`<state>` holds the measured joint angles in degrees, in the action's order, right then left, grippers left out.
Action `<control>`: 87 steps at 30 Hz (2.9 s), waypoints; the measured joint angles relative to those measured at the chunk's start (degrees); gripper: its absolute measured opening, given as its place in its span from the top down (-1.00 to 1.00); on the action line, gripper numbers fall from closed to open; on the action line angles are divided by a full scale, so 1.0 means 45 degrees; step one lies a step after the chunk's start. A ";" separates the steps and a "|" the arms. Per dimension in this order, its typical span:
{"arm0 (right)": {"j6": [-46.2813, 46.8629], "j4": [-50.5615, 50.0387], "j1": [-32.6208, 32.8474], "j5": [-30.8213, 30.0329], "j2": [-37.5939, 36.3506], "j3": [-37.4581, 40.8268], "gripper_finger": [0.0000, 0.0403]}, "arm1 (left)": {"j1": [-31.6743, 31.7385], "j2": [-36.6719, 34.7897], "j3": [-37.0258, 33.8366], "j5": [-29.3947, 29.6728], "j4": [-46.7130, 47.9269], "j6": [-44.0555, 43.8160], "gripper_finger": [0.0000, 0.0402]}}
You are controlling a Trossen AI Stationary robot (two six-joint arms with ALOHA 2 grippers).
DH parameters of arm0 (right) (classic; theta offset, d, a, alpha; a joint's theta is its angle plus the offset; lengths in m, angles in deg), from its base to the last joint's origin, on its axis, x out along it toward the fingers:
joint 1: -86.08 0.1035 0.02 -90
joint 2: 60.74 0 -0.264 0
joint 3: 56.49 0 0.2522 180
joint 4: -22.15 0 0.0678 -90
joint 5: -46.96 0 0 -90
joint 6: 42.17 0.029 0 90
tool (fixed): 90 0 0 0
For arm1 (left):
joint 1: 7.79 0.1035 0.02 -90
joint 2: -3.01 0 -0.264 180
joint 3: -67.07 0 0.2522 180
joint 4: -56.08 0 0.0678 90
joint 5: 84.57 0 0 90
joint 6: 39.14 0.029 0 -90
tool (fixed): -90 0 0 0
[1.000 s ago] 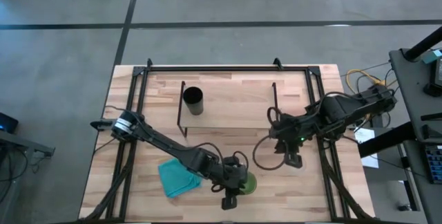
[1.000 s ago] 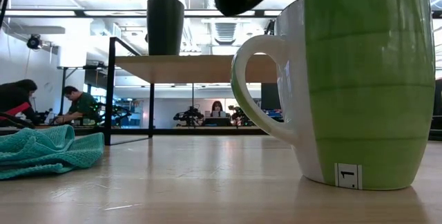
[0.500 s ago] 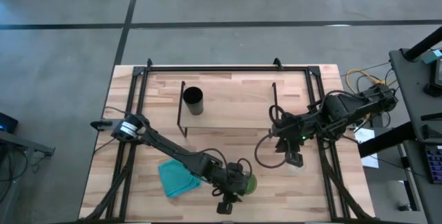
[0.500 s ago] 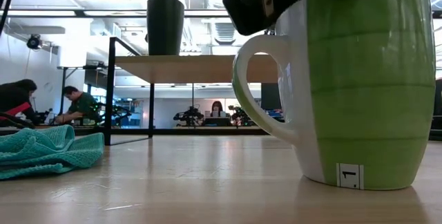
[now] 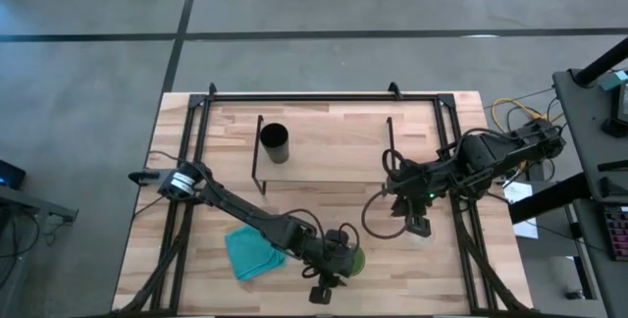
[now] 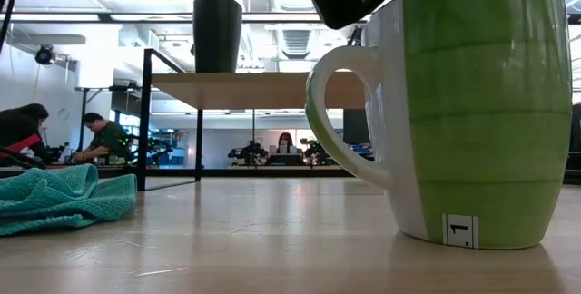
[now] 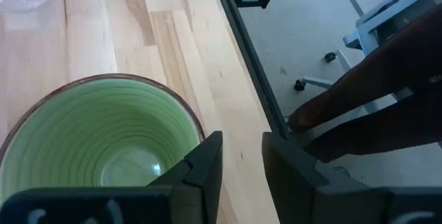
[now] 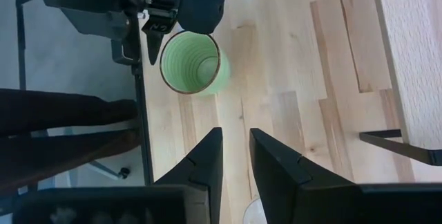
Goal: Stack small to large cups/mugs on shelf
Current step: Put the green mug on the shelf
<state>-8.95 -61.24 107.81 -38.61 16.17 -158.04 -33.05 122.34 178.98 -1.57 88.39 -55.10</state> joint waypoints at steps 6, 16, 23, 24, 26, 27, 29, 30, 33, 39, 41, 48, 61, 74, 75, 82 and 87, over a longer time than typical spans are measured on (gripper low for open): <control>0.0004 0.0007 0.0000 0.0000 0.0000 0.0000 0.65 | 0.0050 0.0024 -0.0054 0.0211 -0.0005 0.0461 0.56; 0.0004 0.0010 0.0000 0.0000 0.0000 0.0005 0.64 | 0.0117 0.0024 -0.0008 0.0413 0.0001 0.0771 0.56; -0.0011 0.0010 0.0000 -0.0005 0.0000 0.0005 0.66 | 0.0203 0.0079 -0.0188 0.0421 -0.0011 0.0740 0.56; -0.0011 0.0010 0.0000 -0.0009 0.0000 0.0008 0.66 | 0.0207 0.0083 -0.0247 0.0423 -0.0015 0.0719 0.56; -0.0016 0.0010 0.0000 -0.0007 0.0000 0.0010 0.66 | 0.0209 0.0083 -0.0350 0.0430 -0.0017 0.0687 0.56; -0.0016 0.0010 0.0000 -0.0010 0.0000 0.0010 0.65 | 0.0209 0.0083 -0.0405 0.0437 -0.0036 0.0648 0.56; -0.0016 0.0010 0.0000 -0.0010 0.0000 0.0010 0.65 | 0.0204 0.0093 -0.0448 0.0491 -0.0005 0.0640 0.56; -0.0016 0.0010 0.0000 -0.0010 0.0000 0.0010 0.64 | 0.0204 0.0097 -0.0452 0.0668 -0.0010 0.0640 0.56; -0.0025 0.0010 0.0000 -0.0010 0.0000 0.0010 0.64 | 0.0221 0.0097 -0.0452 0.1025 -0.0029 0.0640 0.56; -0.0040 0.0010 0.0000 -0.0010 0.0000 0.0010 0.66 | 0.0289 0.0097 -0.0452 0.1065 -0.0024 0.0640 0.56; -0.0040 0.0010 0.0000 -0.0010 0.0000 0.0010 0.66 | 0.0305 0.0097 -0.0452 0.1230 -0.0024 0.0640 0.56; -0.0045 0.0010 0.0000 -0.0010 0.0000 0.0010 0.64 | 0.0340 0.0204 -0.0441 0.1297 -0.0096 0.0630 0.75; -0.0045 0.0010 0.0000 -0.0010 0.0000 0.0010 0.63 | 0.0516 0.0315 -0.0356 0.1369 -0.0145 0.0616 0.96; -0.0045 0.0010 -0.0005 -0.0015 0.0002 0.0010 0.65 | 0.0563 0.0204 0.0700 0.1769 0.0953 0.0625 0.97; -0.0045 0.0010 -0.0003 -0.0012 0.0000 0.0010 0.65 | 0.0563 0.0203 0.0825 0.1770 0.1242 0.0625 0.97; -0.0052 0.0010 -0.0002 -0.0015 0.0000 0.0010 0.65 | 0.0563 0.0189 0.1259 0.1914 0.2502 0.0633 0.97; -0.0064 0.0005 -0.0005 -0.0015 0.0005 0.0010 0.65 | 0.0563 0.0189 0.1770 0.1922 0.2972 0.0635 0.97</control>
<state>-9.24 -61.22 107.79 -38.68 16.19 -157.99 -30.51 123.19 186.95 7.07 101.76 -52.24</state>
